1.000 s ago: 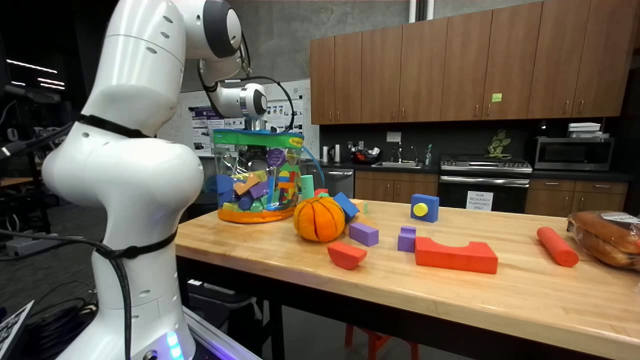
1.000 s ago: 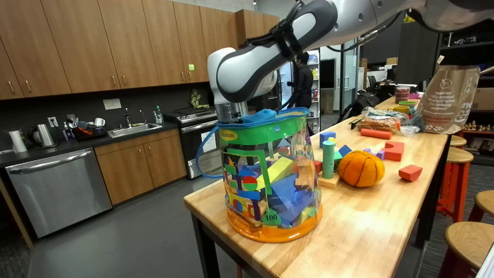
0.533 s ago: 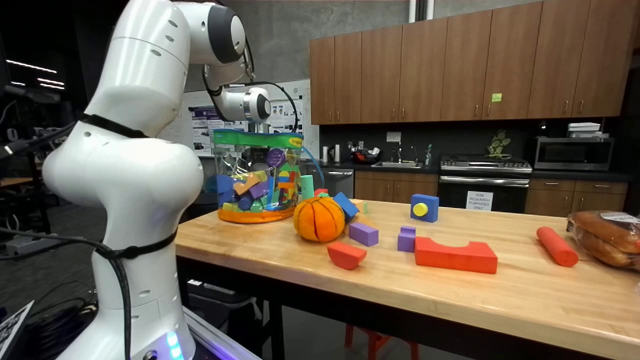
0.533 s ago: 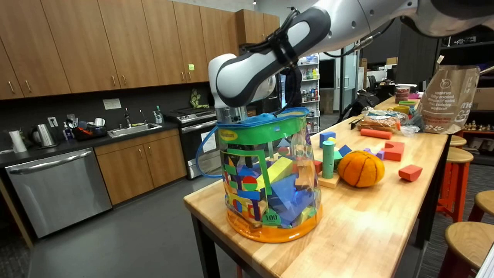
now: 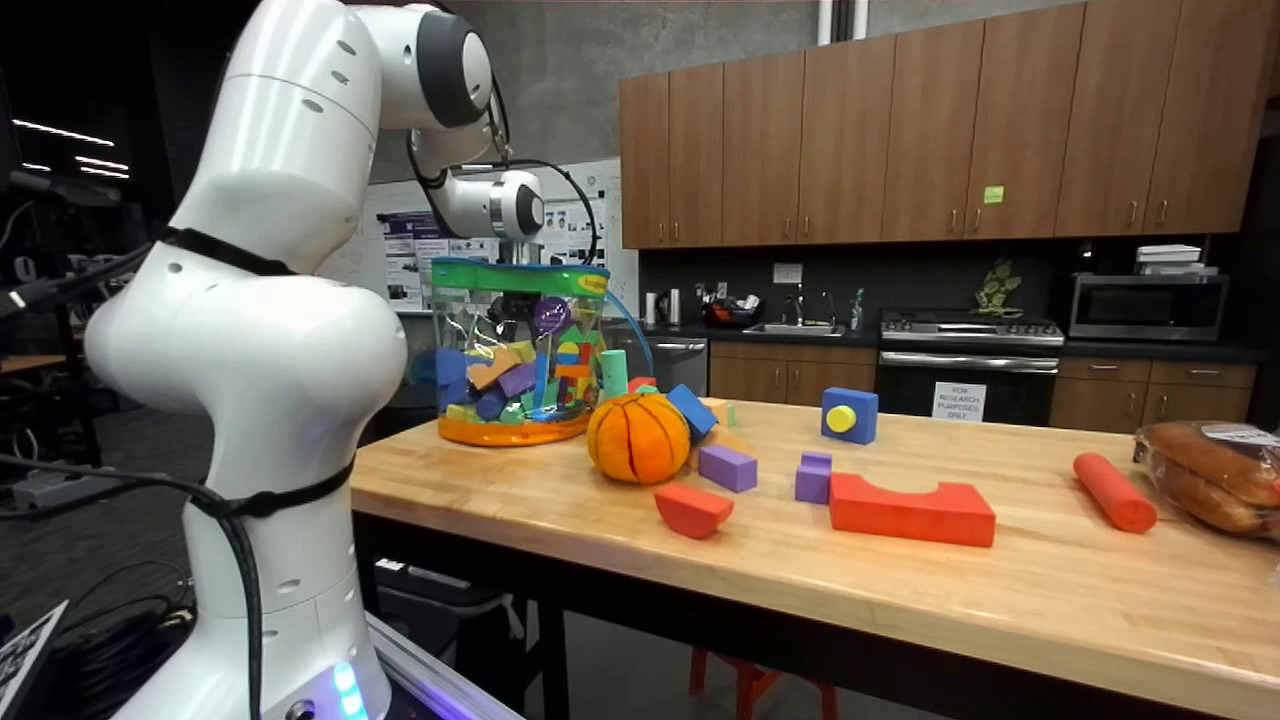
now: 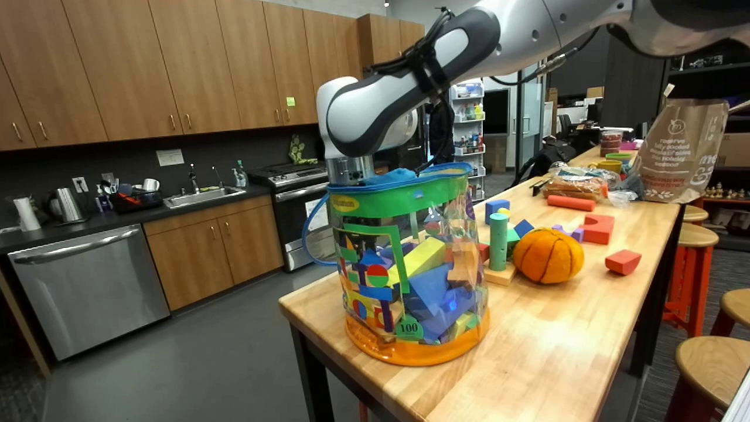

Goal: Remove one purple block from the bag.

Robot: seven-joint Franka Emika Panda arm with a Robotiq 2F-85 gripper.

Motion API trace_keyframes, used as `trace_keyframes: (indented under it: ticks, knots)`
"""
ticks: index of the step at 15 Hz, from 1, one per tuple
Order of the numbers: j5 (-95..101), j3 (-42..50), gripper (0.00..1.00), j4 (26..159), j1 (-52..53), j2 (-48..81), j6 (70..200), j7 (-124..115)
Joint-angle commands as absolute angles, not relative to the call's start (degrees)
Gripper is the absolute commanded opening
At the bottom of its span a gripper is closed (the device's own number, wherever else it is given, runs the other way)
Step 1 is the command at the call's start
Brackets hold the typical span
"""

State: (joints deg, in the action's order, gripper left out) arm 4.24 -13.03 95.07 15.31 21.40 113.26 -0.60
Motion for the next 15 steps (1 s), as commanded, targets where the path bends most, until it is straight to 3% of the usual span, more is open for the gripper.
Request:
trace_keyframes:
  ticks: [1,15]
  knots:
    - [3.92,-11.92,0.18,95.49,15.40,20.61,111.98,-1.77]
    - [8.99,-9.64,0.18,99.48,15.78,10.91,108.21,-10.47]
